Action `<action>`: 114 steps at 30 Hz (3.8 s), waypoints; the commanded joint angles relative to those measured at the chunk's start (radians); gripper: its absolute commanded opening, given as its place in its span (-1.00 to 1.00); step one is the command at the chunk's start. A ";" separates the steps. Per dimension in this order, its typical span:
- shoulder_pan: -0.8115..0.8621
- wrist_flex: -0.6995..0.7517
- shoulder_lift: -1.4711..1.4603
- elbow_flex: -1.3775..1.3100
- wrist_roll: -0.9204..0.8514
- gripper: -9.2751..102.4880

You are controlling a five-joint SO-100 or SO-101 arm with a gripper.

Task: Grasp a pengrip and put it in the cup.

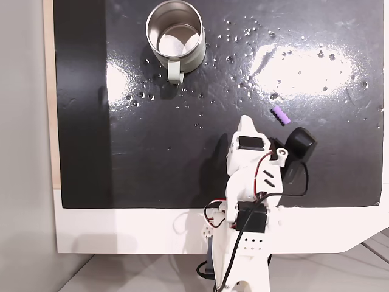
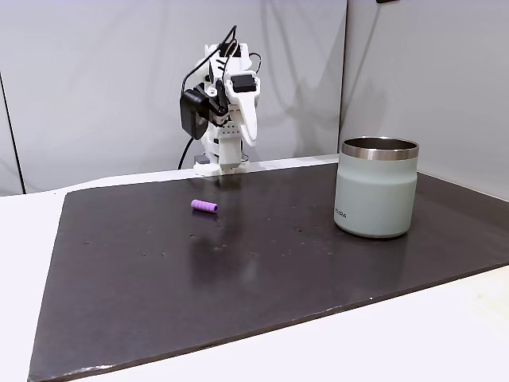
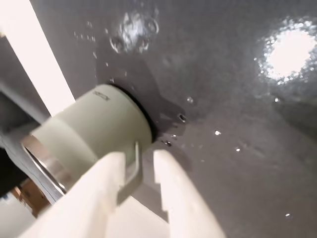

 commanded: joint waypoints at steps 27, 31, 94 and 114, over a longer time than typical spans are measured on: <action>0.305 0.351 -1.173 -0.927 0.293 -0.38; 0.321 0.350 -1.276 -0.954 0.278 -0.36; -0.279 0.548 -1.264 -1.879 0.295 -0.83; -0.402 0.520 -1.697 -2.255 0.333 -0.83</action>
